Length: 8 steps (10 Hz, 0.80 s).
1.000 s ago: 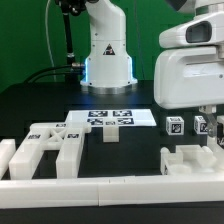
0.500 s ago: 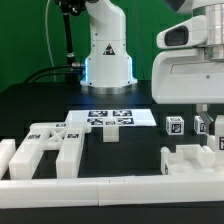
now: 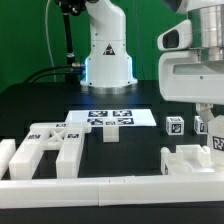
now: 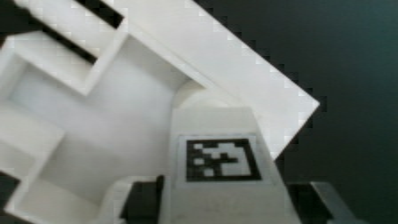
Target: Assemble chair
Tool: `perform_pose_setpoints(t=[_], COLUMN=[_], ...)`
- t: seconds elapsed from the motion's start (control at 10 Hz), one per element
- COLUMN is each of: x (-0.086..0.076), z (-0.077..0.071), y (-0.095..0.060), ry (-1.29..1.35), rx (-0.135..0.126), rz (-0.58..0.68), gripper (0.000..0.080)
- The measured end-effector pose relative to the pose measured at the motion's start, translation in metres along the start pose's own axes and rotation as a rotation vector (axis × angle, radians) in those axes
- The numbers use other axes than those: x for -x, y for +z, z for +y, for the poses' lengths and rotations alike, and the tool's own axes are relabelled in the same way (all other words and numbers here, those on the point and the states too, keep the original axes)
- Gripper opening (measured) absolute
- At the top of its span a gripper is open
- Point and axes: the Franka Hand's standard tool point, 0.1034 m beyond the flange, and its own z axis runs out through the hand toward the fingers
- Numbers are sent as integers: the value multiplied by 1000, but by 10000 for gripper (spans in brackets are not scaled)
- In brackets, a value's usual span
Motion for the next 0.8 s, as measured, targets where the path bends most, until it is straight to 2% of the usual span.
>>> perform_pose_setpoints(t=[0.2, 0.4, 0.5, 0.6, 0.7, 0.8], x=[1, 2, 2, 2, 3, 0], z=[0, 0, 1, 0, -3, -2], y=[1, 1, 1, 1, 0, 2], ry=[240, 272, 248, 138, -68, -302], rx=[-24, -26, -27, -23, -23, -23], rz=[-34, -41, -41, -32, -21, -18], gripper=[285, 285, 367, 515, 515, 620])
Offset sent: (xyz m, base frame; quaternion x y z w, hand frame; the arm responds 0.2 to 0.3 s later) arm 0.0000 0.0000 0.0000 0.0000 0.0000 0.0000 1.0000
